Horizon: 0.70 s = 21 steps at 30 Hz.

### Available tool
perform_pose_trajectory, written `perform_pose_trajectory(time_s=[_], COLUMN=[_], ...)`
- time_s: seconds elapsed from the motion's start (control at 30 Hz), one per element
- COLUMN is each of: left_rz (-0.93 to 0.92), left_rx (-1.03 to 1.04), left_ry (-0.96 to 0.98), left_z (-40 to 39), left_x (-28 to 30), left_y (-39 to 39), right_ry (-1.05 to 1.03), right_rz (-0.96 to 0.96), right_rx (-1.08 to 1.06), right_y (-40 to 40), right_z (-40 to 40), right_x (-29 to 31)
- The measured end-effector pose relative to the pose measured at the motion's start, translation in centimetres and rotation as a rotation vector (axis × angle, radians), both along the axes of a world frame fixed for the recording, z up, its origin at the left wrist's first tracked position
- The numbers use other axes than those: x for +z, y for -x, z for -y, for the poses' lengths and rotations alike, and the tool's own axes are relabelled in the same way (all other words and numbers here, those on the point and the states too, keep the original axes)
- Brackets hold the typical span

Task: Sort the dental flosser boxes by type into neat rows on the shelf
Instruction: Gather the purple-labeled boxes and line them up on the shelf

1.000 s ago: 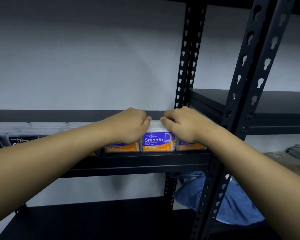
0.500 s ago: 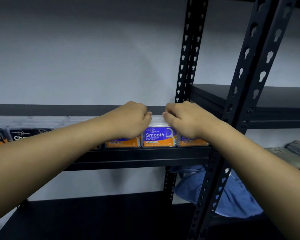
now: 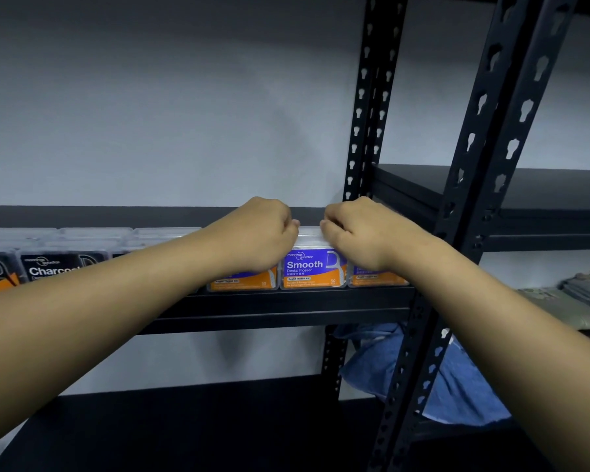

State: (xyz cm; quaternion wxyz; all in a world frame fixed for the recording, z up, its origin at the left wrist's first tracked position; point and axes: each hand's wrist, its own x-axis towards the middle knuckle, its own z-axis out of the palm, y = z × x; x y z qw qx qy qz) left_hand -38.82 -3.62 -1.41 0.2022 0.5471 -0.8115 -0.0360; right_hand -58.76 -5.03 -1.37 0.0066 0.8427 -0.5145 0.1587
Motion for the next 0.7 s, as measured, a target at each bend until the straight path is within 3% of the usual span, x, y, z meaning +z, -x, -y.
perform_pose_trajectory(time_s=[0.33, 0.57, 0.7], left_rz=[0.003, 0.08, 0.073], left_rx=[-0.034, -0.065, -0.055], left_ry=[0.033, -0.254, -0.268], left_z=[-0.2, -1.0, -0.8], left_x=[3.0, 5.3, 3.7], left_y=[-0.6, -4.0, -4.0], right_ry=[0.053, 0.017, 0.004], right_rz=[0.072, 0.048, 0.031], right_rx=[0.048, 0.08, 0.093], right_y=[0.3, 1.0, 1.0], right_z=[-0.1, -1.1, -1.3], right_x=[1.1, 0.8, 0.1])
